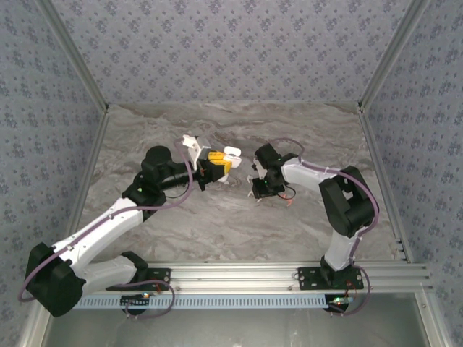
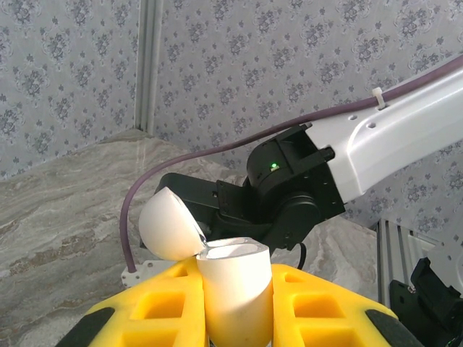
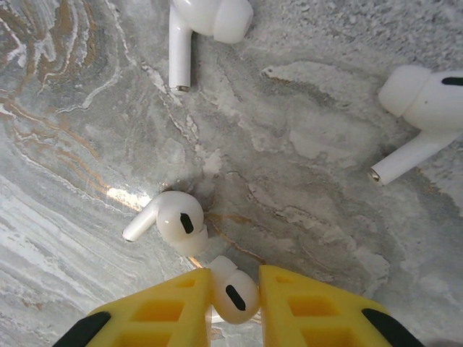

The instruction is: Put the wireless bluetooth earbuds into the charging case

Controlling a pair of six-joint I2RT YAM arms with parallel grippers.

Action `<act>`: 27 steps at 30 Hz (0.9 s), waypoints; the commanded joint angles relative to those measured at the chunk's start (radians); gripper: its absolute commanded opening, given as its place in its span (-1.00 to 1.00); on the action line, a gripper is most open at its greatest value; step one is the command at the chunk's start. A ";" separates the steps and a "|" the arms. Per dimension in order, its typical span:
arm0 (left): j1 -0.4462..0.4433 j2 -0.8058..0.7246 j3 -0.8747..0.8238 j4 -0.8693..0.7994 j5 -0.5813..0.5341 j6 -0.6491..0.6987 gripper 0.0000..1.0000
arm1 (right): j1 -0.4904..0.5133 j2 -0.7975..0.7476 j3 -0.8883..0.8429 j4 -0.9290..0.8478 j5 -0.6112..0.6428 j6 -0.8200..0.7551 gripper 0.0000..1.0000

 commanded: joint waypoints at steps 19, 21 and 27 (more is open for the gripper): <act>-0.007 0.129 -0.023 0.161 0.067 -0.123 -1.00 | -0.079 -0.640 -0.018 0.096 -0.126 -0.200 -0.51; -0.006 0.154 -0.019 0.190 0.087 -0.145 -1.00 | -0.073 -0.661 -0.008 0.120 -0.153 -0.216 -0.51; -0.009 0.202 0.003 0.220 0.130 -0.177 -1.00 | -0.051 -0.690 -0.001 0.185 -0.181 -0.245 -0.50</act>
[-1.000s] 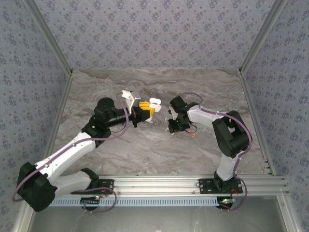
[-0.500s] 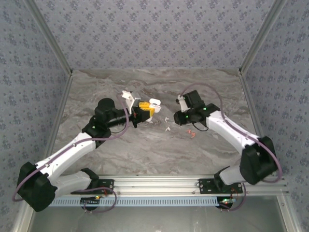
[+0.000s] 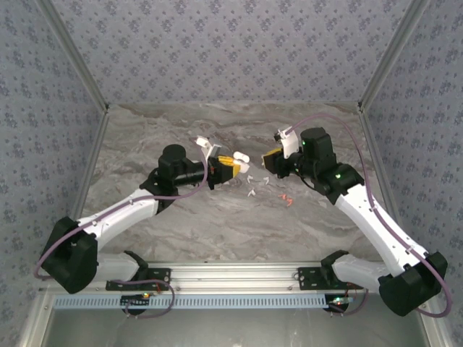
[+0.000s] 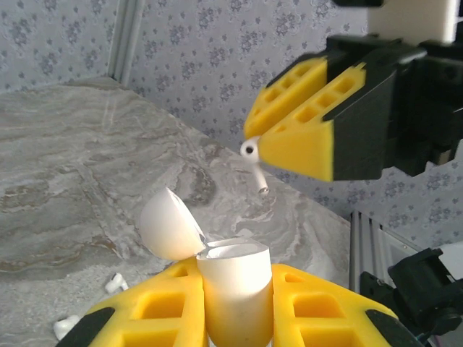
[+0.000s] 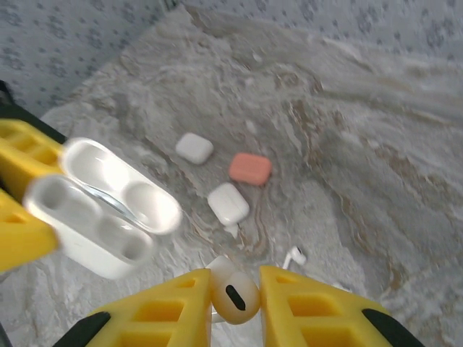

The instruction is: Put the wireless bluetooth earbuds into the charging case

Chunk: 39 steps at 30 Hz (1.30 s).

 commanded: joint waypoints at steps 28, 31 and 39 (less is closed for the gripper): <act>-0.016 0.002 0.040 0.057 0.070 -0.023 -1.00 | 0.074 0.048 0.006 0.037 -0.089 -0.110 -0.50; -0.016 0.002 0.040 0.061 0.070 -0.026 -1.00 | 0.076 0.049 -0.004 0.035 -0.079 -0.113 -0.50; -0.018 0.001 0.044 0.057 0.068 -0.026 -1.00 | 0.081 0.056 -0.015 0.043 -0.076 -0.109 -0.50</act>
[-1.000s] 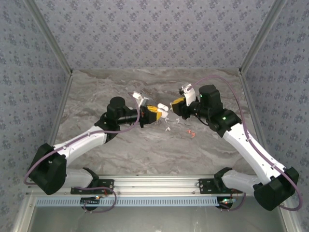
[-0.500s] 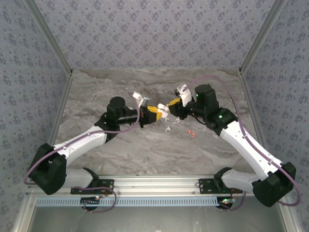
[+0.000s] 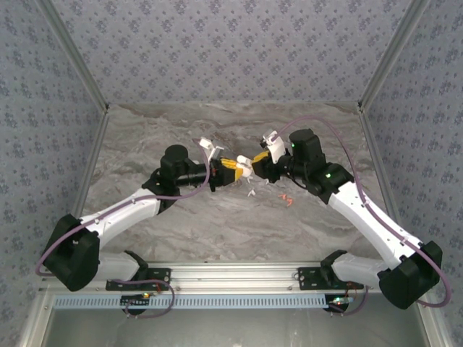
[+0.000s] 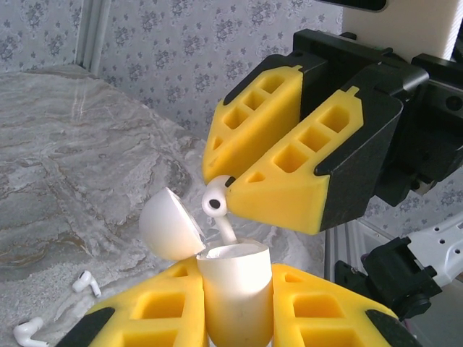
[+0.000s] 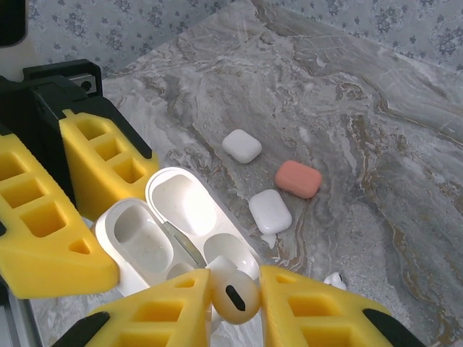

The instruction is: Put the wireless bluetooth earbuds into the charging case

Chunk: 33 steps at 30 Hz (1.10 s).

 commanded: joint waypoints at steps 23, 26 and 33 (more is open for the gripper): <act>-0.010 -0.031 0.038 0.064 -0.011 -0.002 -1.00 | -0.128 -0.021 0.033 0.059 -0.263 0.169 0.21; -0.010 -0.041 0.033 0.065 -0.020 0.004 -1.00 | -0.161 -0.022 0.032 0.050 -0.238 0.210 0.26; -0.010 -0.054 0.019 0.106 -0.026 -0.002 -1.00 | -0.167 0.002 0.027 -0.040 -0.218 0.188 0.15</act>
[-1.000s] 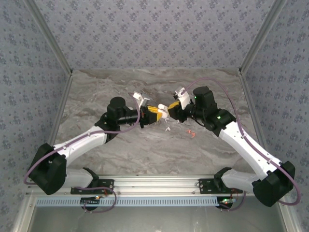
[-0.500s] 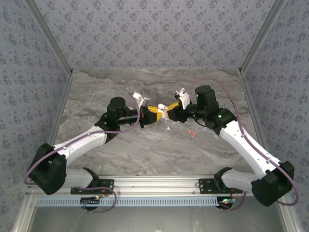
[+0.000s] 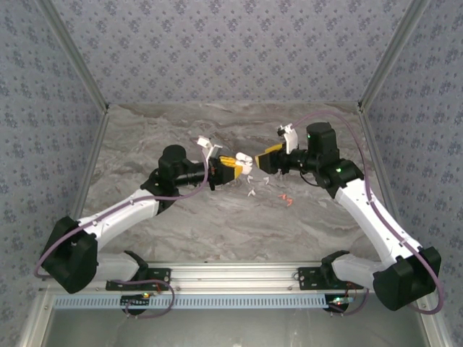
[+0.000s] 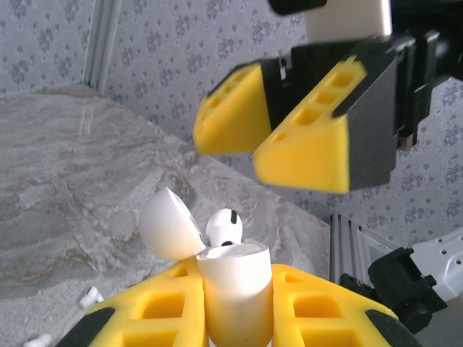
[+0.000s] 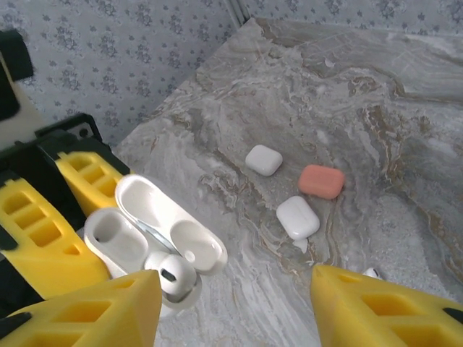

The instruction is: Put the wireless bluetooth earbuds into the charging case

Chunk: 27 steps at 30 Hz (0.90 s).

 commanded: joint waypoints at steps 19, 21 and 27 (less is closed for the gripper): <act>-0.006 -0.274 0.004 0.066 -0.217 0.148 -1.00 | 0.065 0.194 -0.040 -0.175 0.329 0.092 0.13; -0.007 -0.285 0.004 0.079 -0.210 0.145 -1.00 | 0.090 0.266 -0.032 -0.193 0.361 0.101 0.12; -0.007 -0.284 0.005 0.088 -0.191 0.133 -1.00 | 0.172 0.482 0.039 -0.222 0.418 0.069 0.10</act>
